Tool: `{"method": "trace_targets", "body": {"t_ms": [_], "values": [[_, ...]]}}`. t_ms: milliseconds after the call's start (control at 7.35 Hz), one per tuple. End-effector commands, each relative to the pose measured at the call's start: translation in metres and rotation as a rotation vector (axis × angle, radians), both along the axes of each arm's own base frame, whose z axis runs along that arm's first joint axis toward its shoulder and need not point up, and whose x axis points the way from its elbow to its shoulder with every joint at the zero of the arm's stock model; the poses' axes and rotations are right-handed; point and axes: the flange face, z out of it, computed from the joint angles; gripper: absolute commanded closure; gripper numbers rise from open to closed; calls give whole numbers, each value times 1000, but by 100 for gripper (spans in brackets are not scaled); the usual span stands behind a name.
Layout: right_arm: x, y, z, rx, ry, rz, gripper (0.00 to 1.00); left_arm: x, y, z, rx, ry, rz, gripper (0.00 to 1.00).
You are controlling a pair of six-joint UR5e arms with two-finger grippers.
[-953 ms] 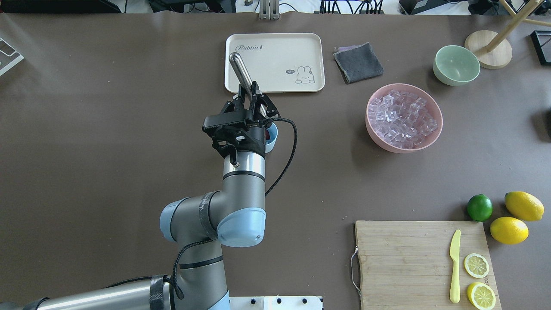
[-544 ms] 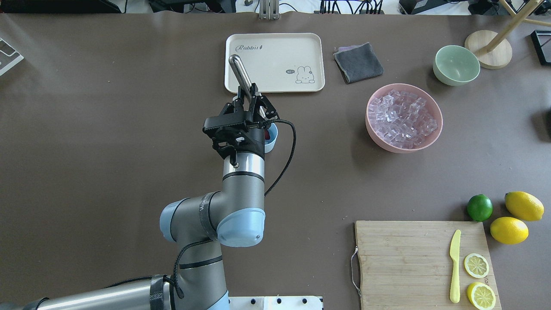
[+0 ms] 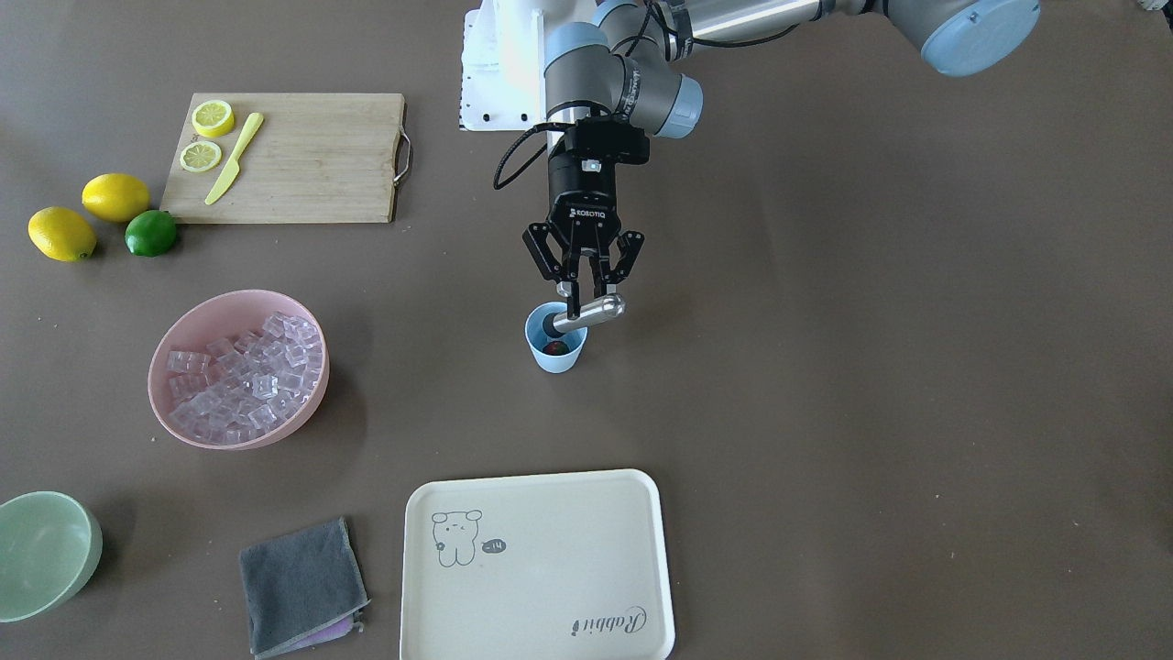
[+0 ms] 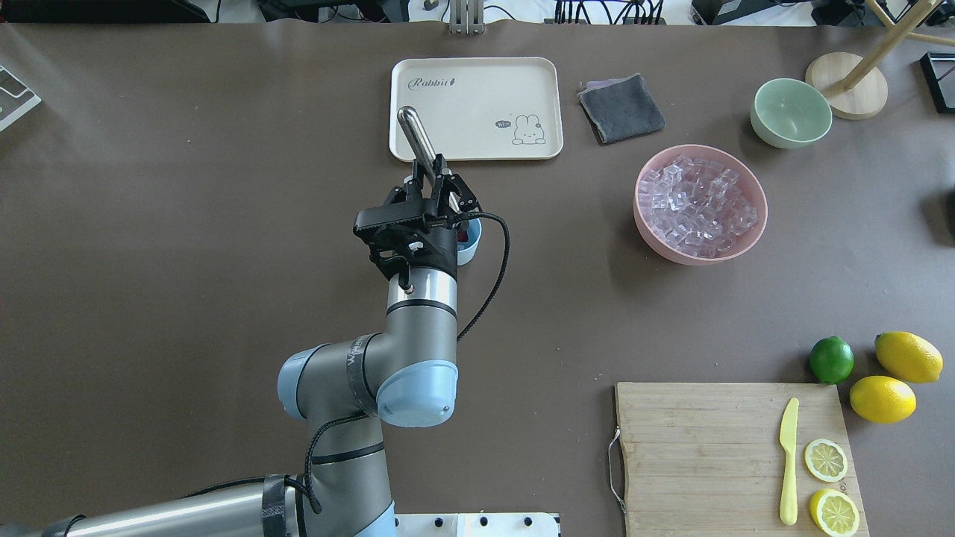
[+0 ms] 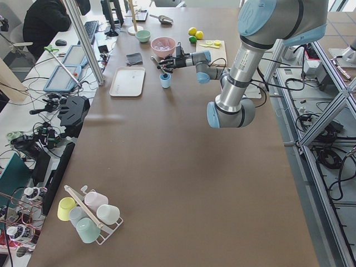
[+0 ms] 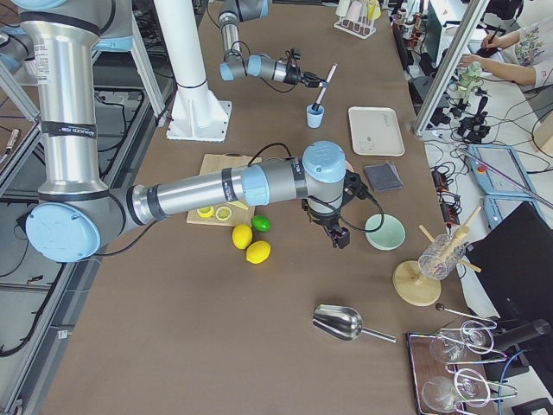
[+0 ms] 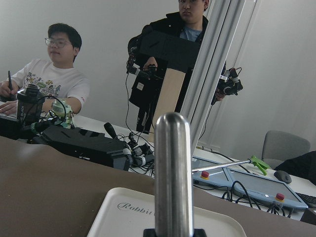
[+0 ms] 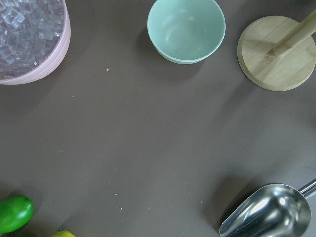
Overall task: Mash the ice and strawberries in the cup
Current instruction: 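Press the muddler down into the blue cup repeatedly with the left gripper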
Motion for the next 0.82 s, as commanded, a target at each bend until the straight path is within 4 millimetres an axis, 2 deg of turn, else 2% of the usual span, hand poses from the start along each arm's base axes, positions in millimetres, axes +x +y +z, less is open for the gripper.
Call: {"method": "trace_targets", "body": {"t_ms": [0,136,272,408,544,681], "values": [[0,1,0,1,1,0,3,6,4,9,-14,1,21,100],[1,2,0,1,0,1,3,4,4,4,-10,9,22,100],[1,2,0,1,0,3,3,-8,5,-16,3,34,21,100],[1,3,1,-2,0,3,3,-17,7,-27,18,34,25,100],[2,5,3,-6,0,3,3,-28,2,-35,24,44,15,100],[2,5,4,-6,0,3,3,-33,-3,-36,26,50,3,100]]}}
